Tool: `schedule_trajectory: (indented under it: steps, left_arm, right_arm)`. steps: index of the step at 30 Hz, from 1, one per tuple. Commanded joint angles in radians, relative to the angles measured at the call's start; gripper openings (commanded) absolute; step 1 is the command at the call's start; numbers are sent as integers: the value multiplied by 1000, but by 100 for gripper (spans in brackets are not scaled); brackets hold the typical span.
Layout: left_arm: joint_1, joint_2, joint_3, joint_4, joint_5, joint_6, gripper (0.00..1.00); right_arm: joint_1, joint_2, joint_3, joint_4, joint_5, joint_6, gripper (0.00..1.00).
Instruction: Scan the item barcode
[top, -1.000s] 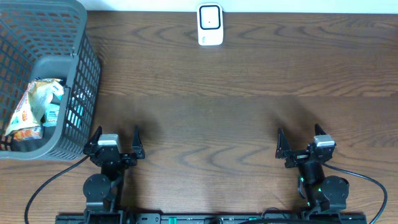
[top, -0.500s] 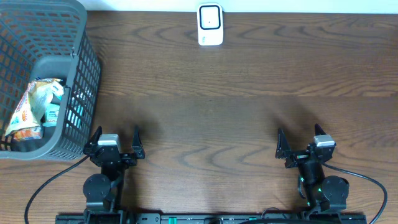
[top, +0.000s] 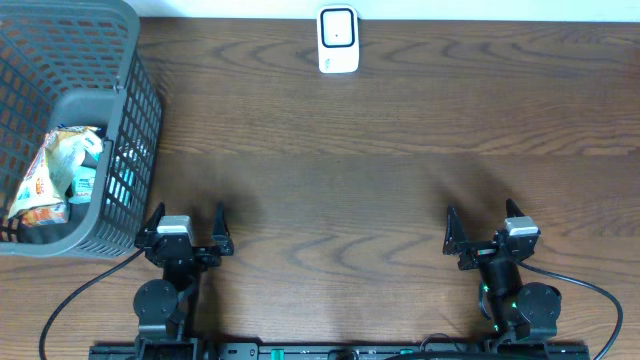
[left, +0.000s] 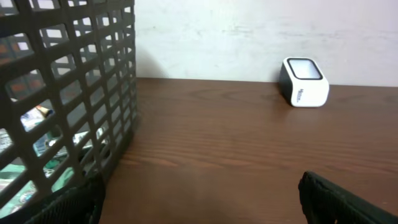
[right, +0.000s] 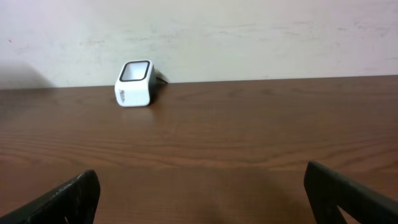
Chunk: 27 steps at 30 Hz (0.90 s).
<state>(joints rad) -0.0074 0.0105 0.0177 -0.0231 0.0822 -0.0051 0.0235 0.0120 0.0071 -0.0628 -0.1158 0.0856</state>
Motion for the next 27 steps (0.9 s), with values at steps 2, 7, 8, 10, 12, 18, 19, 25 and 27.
schedule_trajectory:
  steps: [2,7,8,10,12,18,19,25,27]
  left_arm:
    - [4,-5,-14,-19,271,-181,98]
    - [4,-5,-14,69,431,-323,98]
    - [4,-5,-14,89,431,-346,98]
    - [4,-5,-14,158,431,-401,98]
    - [4,-5,-14,264,431,-454,98]
    - [4,0,55,489,431,-544,98]
    - [4,6,83,487,431,-543,98]
    - [4,212,401,394,434,-538,98]
    - [5,321,536,324,460,-503,98]
  right_arm:
    - [-9,-3,-2,-5,8,-16,99]
    - [-9,-3,-2,-5,8,-16,99]
    - [-9,-3,-2,-5,8,-16,99]
    - [-9,-3,-2,-5,8,-16,99]
    - [-9,-3,-2,-5,8,-16,99]
    - [-9,-3,-2,-5,8,-16,99]
    - [-9,-3,-2,-5,8,-16,99]
    - [-9,-3,-2,-5,8,-16,99]
    - [-9,-3,-2,-5,8,-16,99]
